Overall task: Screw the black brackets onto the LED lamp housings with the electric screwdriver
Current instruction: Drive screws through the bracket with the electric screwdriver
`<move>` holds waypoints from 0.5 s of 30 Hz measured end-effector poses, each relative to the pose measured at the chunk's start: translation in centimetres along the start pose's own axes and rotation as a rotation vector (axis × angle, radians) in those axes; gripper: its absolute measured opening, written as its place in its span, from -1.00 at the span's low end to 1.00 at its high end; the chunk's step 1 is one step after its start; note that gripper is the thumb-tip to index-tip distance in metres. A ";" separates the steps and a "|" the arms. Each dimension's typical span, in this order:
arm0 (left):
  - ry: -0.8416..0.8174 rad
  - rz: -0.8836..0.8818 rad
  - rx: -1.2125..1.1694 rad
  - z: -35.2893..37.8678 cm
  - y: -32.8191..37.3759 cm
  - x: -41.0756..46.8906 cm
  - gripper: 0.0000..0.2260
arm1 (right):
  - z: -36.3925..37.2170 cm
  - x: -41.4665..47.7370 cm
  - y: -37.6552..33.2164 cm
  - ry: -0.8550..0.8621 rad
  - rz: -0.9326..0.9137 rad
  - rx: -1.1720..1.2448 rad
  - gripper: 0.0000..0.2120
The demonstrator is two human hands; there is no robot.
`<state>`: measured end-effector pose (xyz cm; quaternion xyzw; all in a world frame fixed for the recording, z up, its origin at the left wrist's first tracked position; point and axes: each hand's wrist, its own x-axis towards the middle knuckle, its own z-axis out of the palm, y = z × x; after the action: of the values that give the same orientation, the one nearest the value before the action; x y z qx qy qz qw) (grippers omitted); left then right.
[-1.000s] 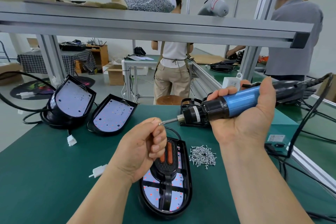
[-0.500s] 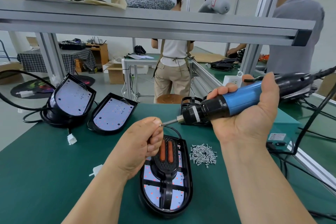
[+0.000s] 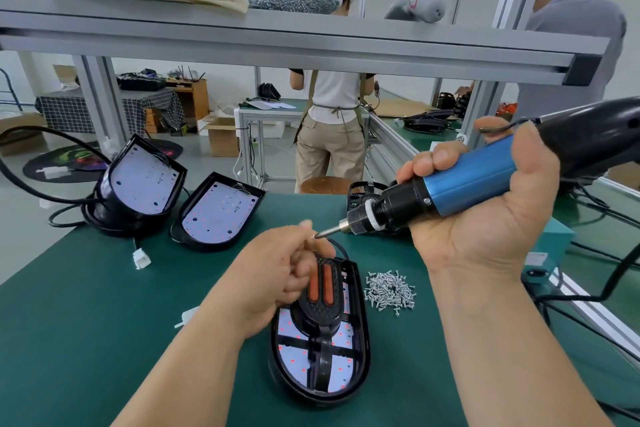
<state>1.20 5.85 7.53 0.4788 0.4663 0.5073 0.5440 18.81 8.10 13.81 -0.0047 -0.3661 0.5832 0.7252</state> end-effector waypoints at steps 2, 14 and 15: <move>0.112 0.067 0.149 -1.3 0.2 0.3 -0.58 | 0.3 -0.4 0.3 0.033 -0.053 -0.072 -0.63; 0.376 -0.128 0.670 -3.8 -3.2 1.4 -0.58 | -0.3 -0.9 3.9 0.097 0.384 -0.161 -0.82; 0.338 -0.161 0.703 -3.7 -3.3 1.5 -0.55 | -0.4 -1.1 4.2 0.090 0.391 -0.188 -0.81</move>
<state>-2.08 7.40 3.80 0.5074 0.7305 0.3442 0.3007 15.45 8.71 11.16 -0.1693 -0.3782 0.6753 0.6102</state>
